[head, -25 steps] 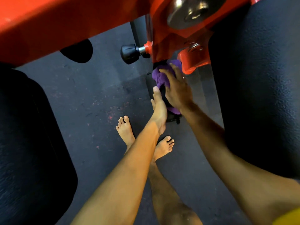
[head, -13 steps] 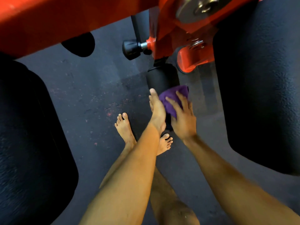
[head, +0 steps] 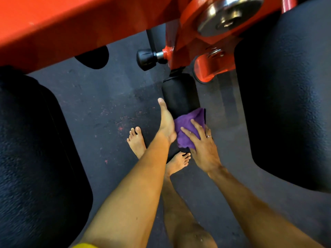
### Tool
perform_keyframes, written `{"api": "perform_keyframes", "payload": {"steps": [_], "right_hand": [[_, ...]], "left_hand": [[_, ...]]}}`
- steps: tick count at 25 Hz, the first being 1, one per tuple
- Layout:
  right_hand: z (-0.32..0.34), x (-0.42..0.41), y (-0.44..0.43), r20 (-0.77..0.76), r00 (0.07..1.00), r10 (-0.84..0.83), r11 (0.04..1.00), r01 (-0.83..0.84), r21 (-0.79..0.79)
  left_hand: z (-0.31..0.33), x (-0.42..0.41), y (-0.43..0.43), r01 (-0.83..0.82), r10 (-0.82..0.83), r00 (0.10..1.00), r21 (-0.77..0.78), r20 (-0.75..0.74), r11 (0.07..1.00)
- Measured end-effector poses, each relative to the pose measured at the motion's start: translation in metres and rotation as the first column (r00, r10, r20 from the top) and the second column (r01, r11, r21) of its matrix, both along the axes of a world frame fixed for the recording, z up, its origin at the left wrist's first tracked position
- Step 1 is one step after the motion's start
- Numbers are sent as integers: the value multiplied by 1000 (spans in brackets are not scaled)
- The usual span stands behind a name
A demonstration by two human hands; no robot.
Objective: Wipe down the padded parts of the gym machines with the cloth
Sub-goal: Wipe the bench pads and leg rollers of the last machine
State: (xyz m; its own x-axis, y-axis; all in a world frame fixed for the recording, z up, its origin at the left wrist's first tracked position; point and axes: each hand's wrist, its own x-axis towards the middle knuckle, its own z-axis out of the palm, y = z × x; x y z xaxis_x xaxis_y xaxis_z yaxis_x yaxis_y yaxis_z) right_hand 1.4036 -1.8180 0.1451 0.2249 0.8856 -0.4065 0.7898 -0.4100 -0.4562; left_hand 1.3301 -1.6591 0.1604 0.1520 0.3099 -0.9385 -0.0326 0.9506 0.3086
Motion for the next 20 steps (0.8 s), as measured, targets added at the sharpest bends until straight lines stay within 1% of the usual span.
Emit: {"api": "perform_keyframes", "payload": {"steps": [1, 3, 4, 6, 7, 9, 10, 12, 14, 15, 17, 18, 20], "right_hand": [[1, 3, 8, -26, 998, -57, 998, 57, -5], [-8, 14, 55, -46, 989, -140, 989, 142, 44], [-15, 21, 87, -34, 989, -145, 986, 147, 77], [-26, 30, 142, 30, 994, -105, 988, 100, 118], [-30, 31, 155, 44, 994, -99, 988, 93, 126], [-29, 27, 143, 74, 992, -99, 989, 90, 118], [-25, 21, 121, 96, 992, -88, 991, 77, 110], [-17, 6, 61, 115, 992, -41, 995, 30, 94], [-7, -7, 14, 74, 997, 0, 999, -3, 44], [-5, -10, 3, 45, 999, -14, 1000, 13, 24], [-6, -8, 11, 7, 994, -106, 994, 106, 16], [-9, -4, 26, -1, 989, -148, 989, 148, 22], [-19, 8, 71, -4, 986, -165, 985, 165, 54]], "left_hand": [[1, 2, -5, -9, 10, 999, -8, 47, 1000], [4, 7, -16, 0, -2, 998, 41, 57, 999], [5, 10, -23, 7, -12, 998, 81, 56, 997], [9, 13, -30, 23, -30, 999, 162, 42, 987], [6, 12, -32, -3, -1, 1000, 177, 26, 984], [-7, 3, -29, -86, 89, 996, 141, -14, 986], [-6, -1, -22, -57, 62, 997, 116, -42, 992], [-12, -5, -9, -52, 58, 994, 74, -93, 996], [-16, -3, 0, -84, 86, 990, 29, -109, 996], [-18, 1, 1, -90, 90, 991, 6, -97, 996], [-12, 9, -4, -101, 99, 994, -45, -51, 994], [-7, 12, -9, -102, 102, 995, -62, 0, 993], [1, 18, -16, -70, 73, 995, -48, 62, 996]]}}
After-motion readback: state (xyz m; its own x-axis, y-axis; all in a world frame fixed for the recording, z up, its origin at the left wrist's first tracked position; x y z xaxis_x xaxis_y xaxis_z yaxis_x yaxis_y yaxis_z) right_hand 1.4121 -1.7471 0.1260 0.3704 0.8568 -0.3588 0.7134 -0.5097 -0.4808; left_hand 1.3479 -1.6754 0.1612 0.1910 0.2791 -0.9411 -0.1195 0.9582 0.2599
